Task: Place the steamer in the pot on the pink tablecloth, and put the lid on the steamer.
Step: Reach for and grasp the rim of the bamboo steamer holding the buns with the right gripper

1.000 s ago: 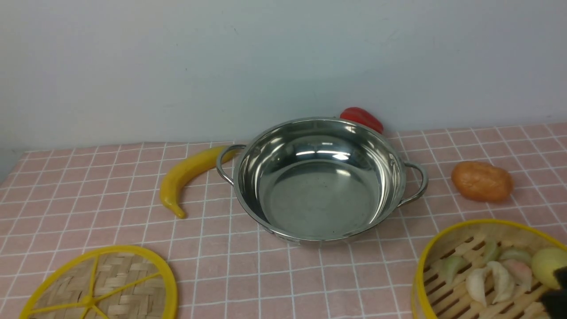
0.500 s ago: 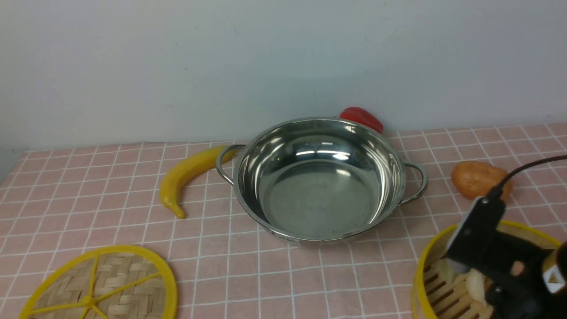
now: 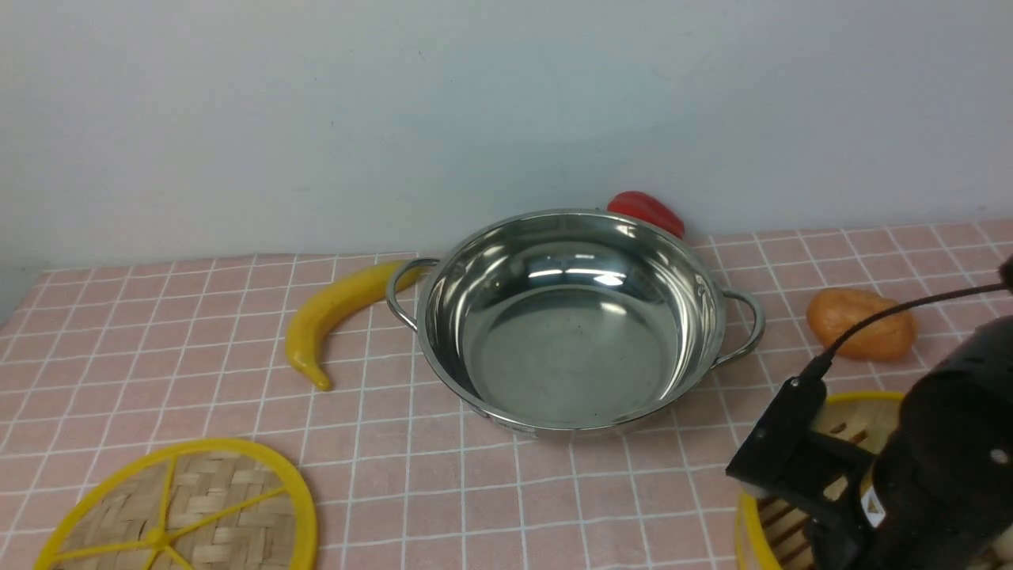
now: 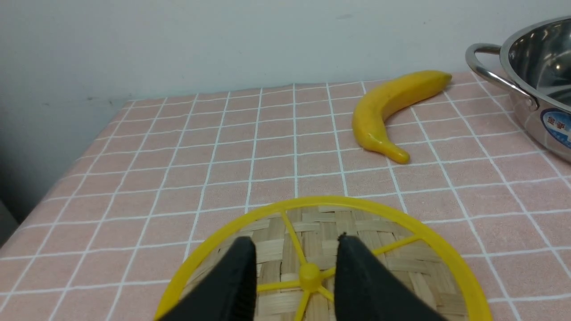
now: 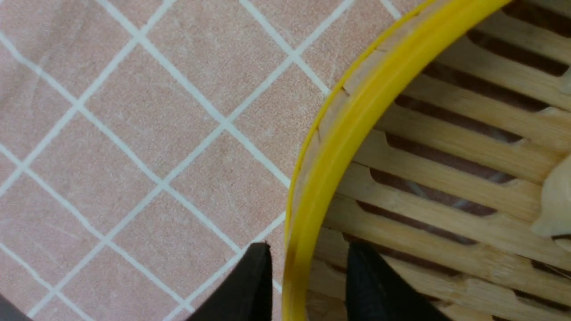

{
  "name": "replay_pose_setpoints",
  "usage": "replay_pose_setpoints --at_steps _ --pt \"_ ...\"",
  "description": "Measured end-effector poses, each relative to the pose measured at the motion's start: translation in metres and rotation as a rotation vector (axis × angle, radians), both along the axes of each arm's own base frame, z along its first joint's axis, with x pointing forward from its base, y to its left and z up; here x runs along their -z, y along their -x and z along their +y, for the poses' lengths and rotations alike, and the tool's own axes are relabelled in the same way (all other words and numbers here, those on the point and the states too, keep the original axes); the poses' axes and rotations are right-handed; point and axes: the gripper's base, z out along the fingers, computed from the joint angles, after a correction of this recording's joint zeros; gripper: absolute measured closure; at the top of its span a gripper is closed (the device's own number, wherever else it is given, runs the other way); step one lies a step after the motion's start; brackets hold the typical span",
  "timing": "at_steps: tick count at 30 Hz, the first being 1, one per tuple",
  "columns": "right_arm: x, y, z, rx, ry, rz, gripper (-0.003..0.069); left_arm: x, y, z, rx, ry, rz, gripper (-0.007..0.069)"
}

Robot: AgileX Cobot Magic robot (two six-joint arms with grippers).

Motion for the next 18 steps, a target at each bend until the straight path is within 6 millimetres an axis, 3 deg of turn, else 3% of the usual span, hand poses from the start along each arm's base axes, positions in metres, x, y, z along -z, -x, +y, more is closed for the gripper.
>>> replay_pose_setpoints --at_steps 11,16,18 --pt "0.024 -0.005 0.005 0.011 0.040 0.070 0.0424 0.000 0.000 0.000 0.000 0.000 -0.001 0.0382" --pt "0.024 -0.004 0.005 0.031 0.043 0.089 0.0600 0.000 0.000 0.000 0.000 0.000 -0.001 0.0382" --pt "0.024 -0.003 0.004 0.037 0.049 0.096 0.0601 0.000 0.000 0.000 0.000 0.000 -0.001 0.0382"
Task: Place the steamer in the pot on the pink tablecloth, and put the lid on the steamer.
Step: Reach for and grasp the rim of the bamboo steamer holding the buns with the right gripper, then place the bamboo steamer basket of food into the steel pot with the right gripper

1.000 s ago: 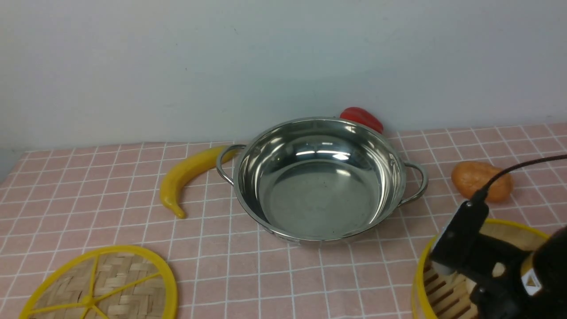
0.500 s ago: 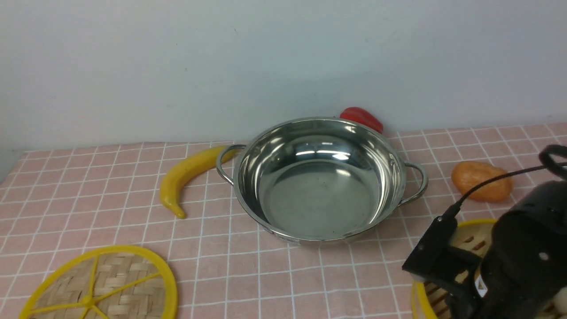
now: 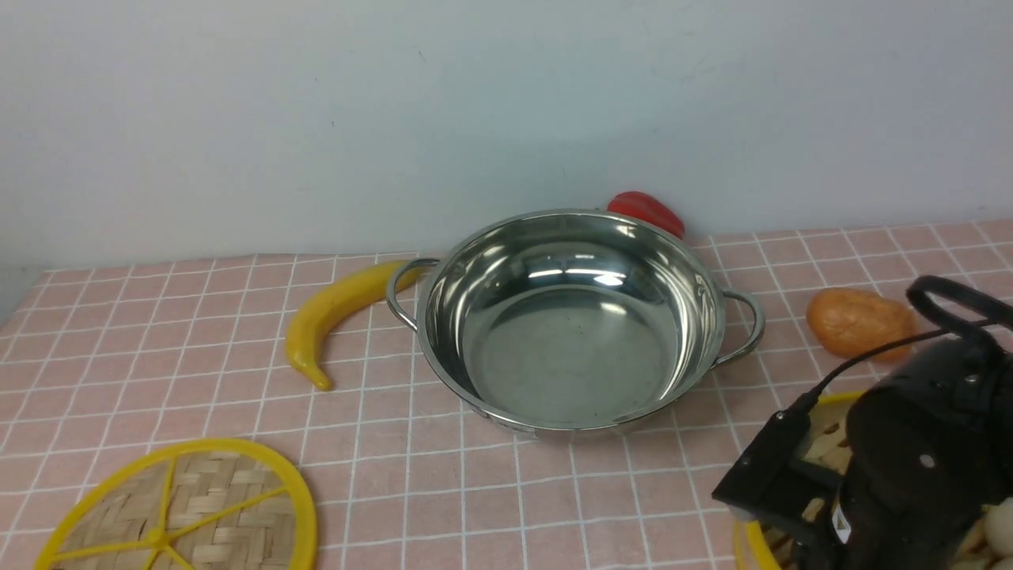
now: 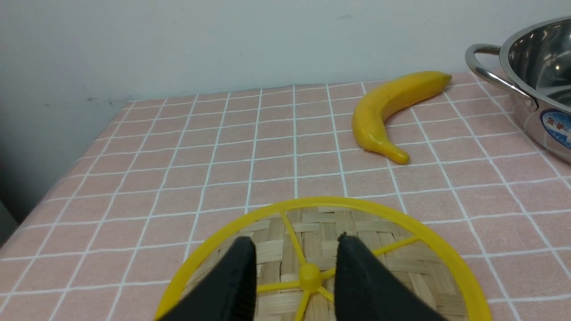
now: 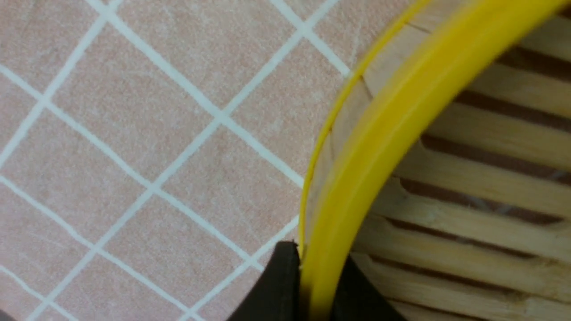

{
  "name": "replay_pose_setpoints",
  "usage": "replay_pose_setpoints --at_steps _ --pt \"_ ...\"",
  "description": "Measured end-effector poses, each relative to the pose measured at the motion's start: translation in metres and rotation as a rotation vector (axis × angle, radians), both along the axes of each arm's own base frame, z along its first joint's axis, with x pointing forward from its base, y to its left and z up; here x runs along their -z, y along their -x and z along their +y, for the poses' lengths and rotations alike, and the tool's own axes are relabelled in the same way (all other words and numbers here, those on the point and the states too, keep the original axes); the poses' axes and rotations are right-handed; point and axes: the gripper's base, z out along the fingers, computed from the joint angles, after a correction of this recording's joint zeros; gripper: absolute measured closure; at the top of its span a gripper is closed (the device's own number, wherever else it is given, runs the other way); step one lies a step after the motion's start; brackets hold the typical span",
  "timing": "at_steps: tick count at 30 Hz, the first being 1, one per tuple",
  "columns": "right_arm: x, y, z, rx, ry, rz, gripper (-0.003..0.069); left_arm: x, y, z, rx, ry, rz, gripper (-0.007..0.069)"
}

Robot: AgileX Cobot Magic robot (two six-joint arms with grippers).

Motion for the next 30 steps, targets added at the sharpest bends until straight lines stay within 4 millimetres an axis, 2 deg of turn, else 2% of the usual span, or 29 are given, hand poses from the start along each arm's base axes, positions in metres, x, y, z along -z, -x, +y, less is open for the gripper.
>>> replay_pose_setpoints --at_steps 5,9,10,13,15,16,19,20,21,25,30 --pt "-0.008 0.002 -0.004 -0.002 0.016 -0.007 0.0601 0.000 0.000 0.000 0.000 0.000 0.000 0.0382" --pt "-0.030 0.005 -0.008 0.011 0.012 -0.050 0.0592 0.000 0.000 0.000 0.000 0.000 0.000 0.0382" --pt "-0.046 0.009 -0.011 0.023 0.001 -0.066 0.0591 0.000 0.000 0.000 0.000 0.000 0.000 0.0382" --pt "-0.068 0.013 -0.016 0.023 -0.006 -0.105 0.0591 0.000 0.000 0.000 0.000 0.000 0.000 0.0382" --pt "-0.095 0.012 -0.020 0.009 -0.015 -0.192 0.0591 0.000 0.000 0.000 0.000 0.000 0.000 0.0382" --pt "-0.095 0.012 -0.021 0.006 -0.014 -0.196 0.0591 0.000 0.000 0.000 0.000 0.000 0.000 0.0382" --pt "-0.125 0.006 -0.019 -0.060 -0.056 -0.304 0.0591 0.000 0.000 0.000 0.000 0.000 0.000 0.0382" --pt "-0.126 0.006 -0.019 -0.065 -0.060 -0.307 0.0591 0.000 0.000 0.000 0.000 0.000 0.000 0.0382" --pt "-0.133 0.002 -0.014 -0.122 -0.078 -0.317 0.0591 0.000 0.000 0.000 0.000 0.000 0.000 0.0382" --pt "-0.138 -0.009 -0.003 -0.201 -0.085 -0.304 0.0591 0.000 0.000 0.000 0.000 0.000 0.000 0.0382" --pt "-0.146 -0.050 0.030 -0.319 -0.102 -0.322 0.0591 0.000 0.000 0.000 0.000 0.000 0.000 0.0382"
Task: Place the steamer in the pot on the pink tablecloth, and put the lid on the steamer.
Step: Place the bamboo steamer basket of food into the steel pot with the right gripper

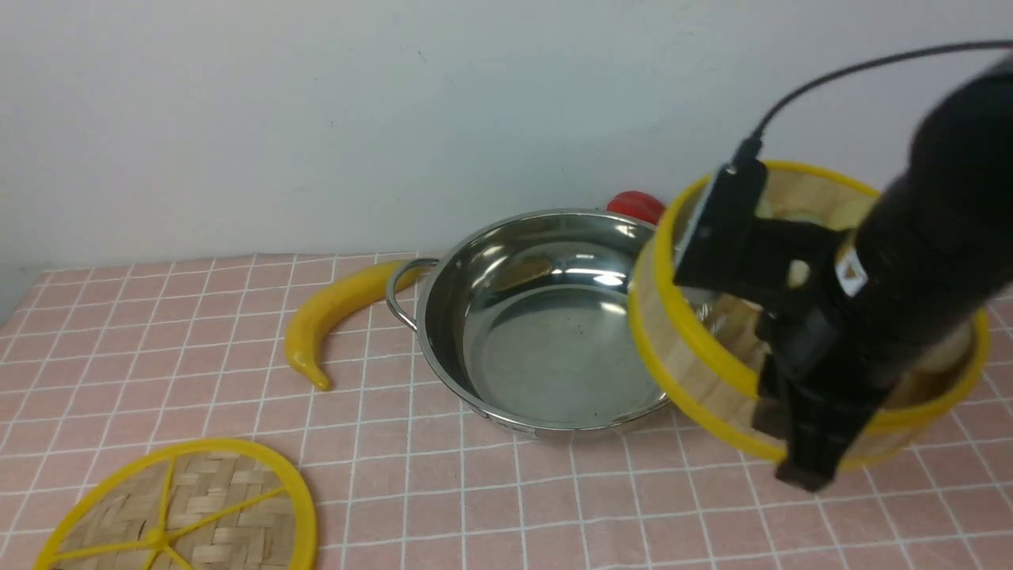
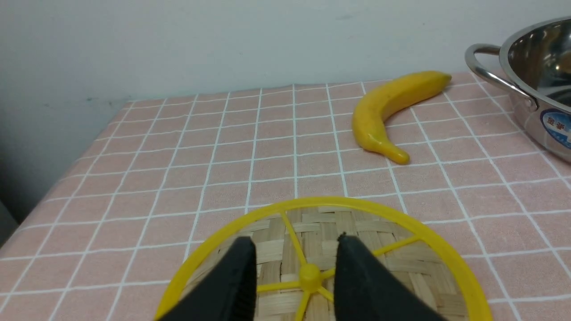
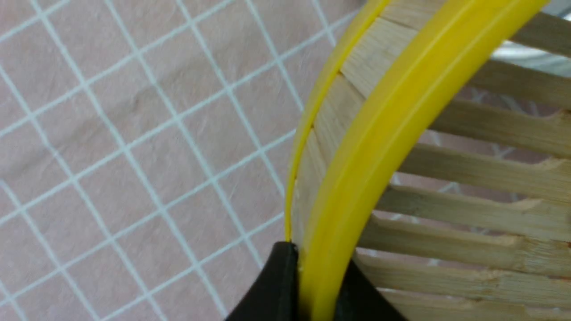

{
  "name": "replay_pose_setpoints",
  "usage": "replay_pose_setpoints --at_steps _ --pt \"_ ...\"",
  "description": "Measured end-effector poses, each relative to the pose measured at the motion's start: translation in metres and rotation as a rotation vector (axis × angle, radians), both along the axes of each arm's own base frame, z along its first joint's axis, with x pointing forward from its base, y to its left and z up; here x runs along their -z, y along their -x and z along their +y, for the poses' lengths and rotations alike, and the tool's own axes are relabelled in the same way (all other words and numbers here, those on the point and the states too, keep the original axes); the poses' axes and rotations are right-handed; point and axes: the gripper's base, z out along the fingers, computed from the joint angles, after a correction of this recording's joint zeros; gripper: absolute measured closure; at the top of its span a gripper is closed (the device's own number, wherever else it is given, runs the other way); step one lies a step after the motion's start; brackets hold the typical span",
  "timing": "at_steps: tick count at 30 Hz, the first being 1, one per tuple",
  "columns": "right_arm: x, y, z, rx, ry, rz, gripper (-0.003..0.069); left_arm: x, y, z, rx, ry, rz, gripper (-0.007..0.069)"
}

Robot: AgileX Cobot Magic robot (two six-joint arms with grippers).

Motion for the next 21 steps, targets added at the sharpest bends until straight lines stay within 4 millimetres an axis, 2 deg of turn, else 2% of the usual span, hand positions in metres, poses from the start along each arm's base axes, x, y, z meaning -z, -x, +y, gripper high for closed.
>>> replay_pose_setpoints --at_steps 4,6,7,8,9,11,14,17,21 --pt "-0.008 -0.032 0.032 -0.078 -0.022 -0.047 0.0591 0.000 0.000 0.000 0.000 0.000 0.000 0.0382" --pt "-0.008 -0.040 0.042 -0.105 -0.023 -0.062 0.0591 0.000 0.000 0.000 0.000 0.000 0.000 0.0382" --pt "-0.006 -0.050 0.060 -0.149 -0.023 -0.080 0.0591 0.000 0.000 0.000 0.000 0.000 0.000 0.0382" --pt "-0.006 -0.049 0.060 -0.152 -0.023 -0.080 0.0591 0.000 0.000 0.000 0.000 0.000 0.000 0.0382" --pt "-0.004 -0.055 0.074 -0.181 -0.023 -0.093 0.0591 0.000 0.000 0.000 0.000 0.000 0.000 0.0382" --pt "0.009 -0.062 0.091 -0.214 -0.006 -0.089 0.0591 0.000 0.000 0.000 0.000 0.000 0.000 0.0382" --pt "0.033 -0.073 0.103 -0.241 0.044 -0.069 0.0591 0.000 0.000 0.000 0.000 0.000 0.000 0.0382" --pt "0.059 -0.084 0.106 -0.252 0.138 -0.057 0.0591 0.000 0.000 0.000 0.000 0.000 0.000 0.0382" --pt "0.080 -0.092 0.106 -0.264 0.219 -0.049 0.0591 0.000 0.000 0.000 0.000 0.000 0.000 0.0382"
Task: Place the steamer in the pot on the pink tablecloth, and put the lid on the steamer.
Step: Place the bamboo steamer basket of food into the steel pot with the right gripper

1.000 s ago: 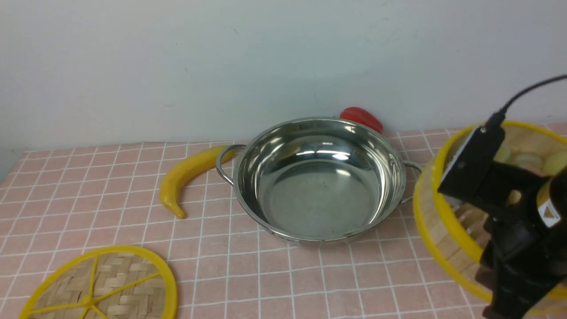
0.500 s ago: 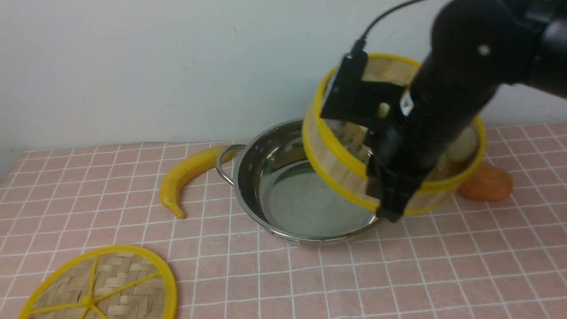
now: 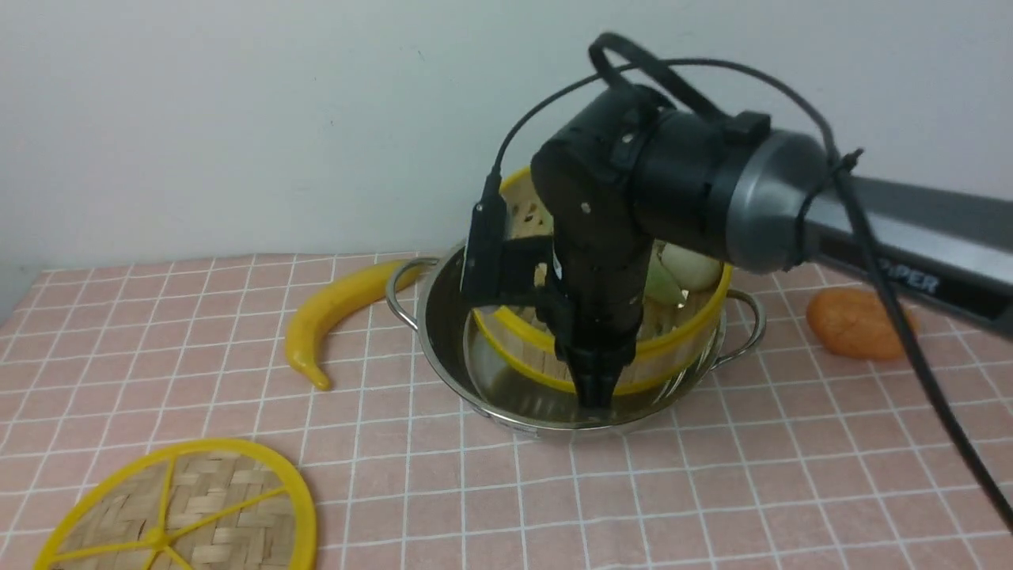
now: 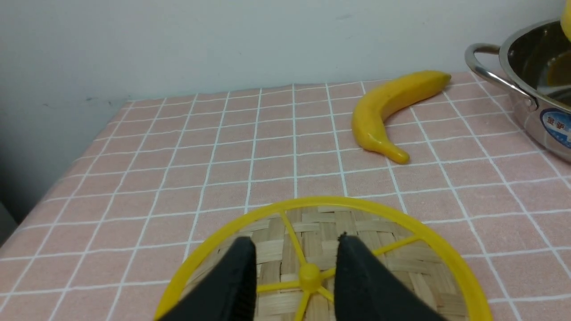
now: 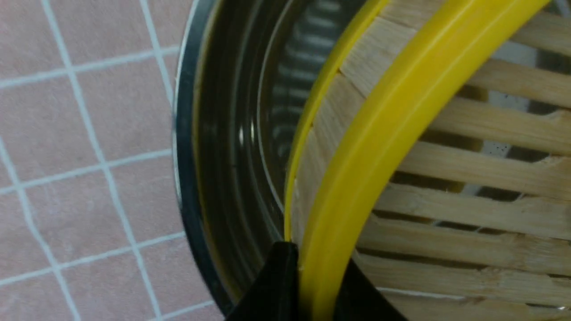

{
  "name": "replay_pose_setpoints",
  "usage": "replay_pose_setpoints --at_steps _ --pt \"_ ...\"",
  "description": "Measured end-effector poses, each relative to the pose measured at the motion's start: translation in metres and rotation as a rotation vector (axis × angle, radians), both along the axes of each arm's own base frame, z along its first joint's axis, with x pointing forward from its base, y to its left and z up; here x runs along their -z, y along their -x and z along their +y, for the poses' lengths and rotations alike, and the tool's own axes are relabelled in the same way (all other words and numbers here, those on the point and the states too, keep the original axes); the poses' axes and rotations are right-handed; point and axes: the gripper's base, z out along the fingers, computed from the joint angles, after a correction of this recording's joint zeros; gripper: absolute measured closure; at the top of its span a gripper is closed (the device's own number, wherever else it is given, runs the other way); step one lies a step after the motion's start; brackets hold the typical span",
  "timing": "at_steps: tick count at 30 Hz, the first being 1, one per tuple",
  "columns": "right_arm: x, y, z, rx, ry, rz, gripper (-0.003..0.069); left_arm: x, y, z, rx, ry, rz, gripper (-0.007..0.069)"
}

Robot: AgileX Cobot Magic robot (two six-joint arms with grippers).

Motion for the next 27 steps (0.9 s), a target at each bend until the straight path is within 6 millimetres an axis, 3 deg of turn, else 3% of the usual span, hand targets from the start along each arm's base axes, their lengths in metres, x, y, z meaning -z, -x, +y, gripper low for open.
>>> replay_pose_setpoints --at_steps 13,22,27 --pt "0.021 -0.002 0.006 -0.021 0.010 0.051 0.0591 0.000 0.000 0.000 0.000 0.000 0.000 0.0382" --pt "0.048 -0.007 0.011 -0.033 0.037 0.089 0.0591 0.000 0.000 0.000 0.000 0.000 0.000 0.0382" --pt "0.050 -0.007 0.012 -0.032 0.030 0.097 0.0586 0.000 0.000 0.000 0.000 0.000 0.000 0.0382"
